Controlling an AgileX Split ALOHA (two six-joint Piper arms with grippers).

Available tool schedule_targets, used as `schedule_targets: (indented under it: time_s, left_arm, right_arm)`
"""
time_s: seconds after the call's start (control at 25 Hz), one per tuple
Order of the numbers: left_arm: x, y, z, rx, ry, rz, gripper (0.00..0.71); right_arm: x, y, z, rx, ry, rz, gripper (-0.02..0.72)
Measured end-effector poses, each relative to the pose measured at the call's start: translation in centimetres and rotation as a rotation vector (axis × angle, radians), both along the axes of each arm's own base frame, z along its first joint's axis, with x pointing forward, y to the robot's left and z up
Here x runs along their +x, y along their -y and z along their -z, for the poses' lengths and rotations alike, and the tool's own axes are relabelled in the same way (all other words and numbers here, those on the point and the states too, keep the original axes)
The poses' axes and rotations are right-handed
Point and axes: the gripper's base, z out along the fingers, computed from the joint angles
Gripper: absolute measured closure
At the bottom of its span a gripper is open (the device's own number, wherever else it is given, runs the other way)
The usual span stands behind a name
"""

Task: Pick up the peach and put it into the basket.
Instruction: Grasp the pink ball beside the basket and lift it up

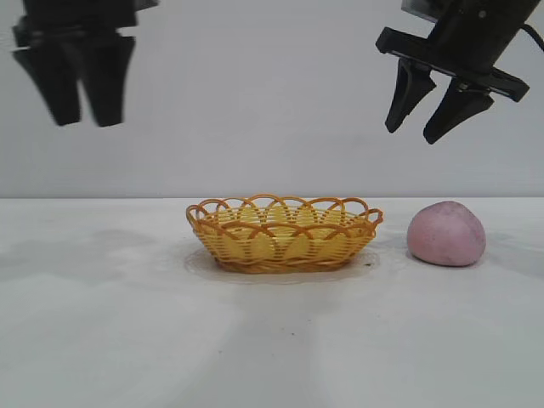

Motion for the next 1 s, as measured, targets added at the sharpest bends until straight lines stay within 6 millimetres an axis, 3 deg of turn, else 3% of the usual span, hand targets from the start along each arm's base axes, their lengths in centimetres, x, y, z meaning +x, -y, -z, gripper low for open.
schedule_targets:
  time_s: [0.12, 0.24, 0.4, 0.52, 0.76, 1.0]
  left_arm:
    - [-0.1, -2.9, -1.0, 0.006, -0.024, -0.114, 0.252]
    - [-1.0, -5.8, -3.7, 0.008, 0.024, -0.199, 0.252]
    - [-3.2, -8.6, -7.8, 0.029, 0.118, -0.284, 0.252]
    - [-5.4, -9.7, -9.7, 0.034, 0.15, -0.322, 0.252]
    - [-11.8, -9.9, -13.1, -0.011, 0.258, -0.368, 0.252]
    - [-19.4, -10.1, -13.9, -0.04, 0.339, -0.394, 0.252]
  right_arm:
    - [0.0, 0.0, 0.0, 0.0, -0.002, -0.001, 0.365]
    - [0.0, 0.0, 0.0, 0.001, -0.005, -0.003, 0.365]
    - [-0.1, 0.0, 0.0, 0.001, -0.01, -0.006, 0.365]
    - [-0.1, 0.0, 0.0, 0.002, -0.011, -0.007, 0.365]
    - [-0.1, 0.0, 0.0, 0.002, -0.011, -0.007, 0.365]
    - [-0.1, 0.0, 0.0, 0.002, -0.011, -0.007, 0.365]
